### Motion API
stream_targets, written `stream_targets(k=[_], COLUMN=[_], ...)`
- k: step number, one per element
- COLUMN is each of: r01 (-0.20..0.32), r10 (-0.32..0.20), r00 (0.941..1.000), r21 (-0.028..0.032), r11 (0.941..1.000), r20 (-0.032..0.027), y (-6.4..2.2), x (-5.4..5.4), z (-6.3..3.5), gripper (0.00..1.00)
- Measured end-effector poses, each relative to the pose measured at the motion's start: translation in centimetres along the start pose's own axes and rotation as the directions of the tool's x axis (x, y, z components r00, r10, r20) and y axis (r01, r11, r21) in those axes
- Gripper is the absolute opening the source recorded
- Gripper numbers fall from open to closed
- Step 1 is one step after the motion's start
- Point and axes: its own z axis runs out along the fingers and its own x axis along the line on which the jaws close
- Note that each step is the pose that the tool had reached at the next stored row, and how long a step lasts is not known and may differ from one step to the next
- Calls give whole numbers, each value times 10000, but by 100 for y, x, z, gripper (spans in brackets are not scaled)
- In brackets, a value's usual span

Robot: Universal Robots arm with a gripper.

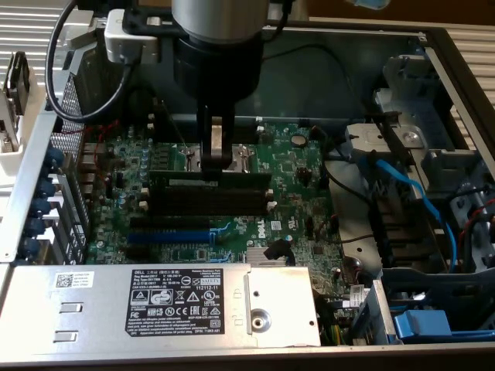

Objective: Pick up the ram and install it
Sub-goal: 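Insert the ram into the slot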

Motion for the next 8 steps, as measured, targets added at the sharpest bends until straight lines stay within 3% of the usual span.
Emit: stream_targets(k=[4,8], r01=[-1,30], r10=[1,-30], r00=[10000,9997], r21=[0,2], r11=[10000,10000], r20=[-67,-230], y=[1,3], x=[0,-2], z=[19,33], gripper=[12,12])
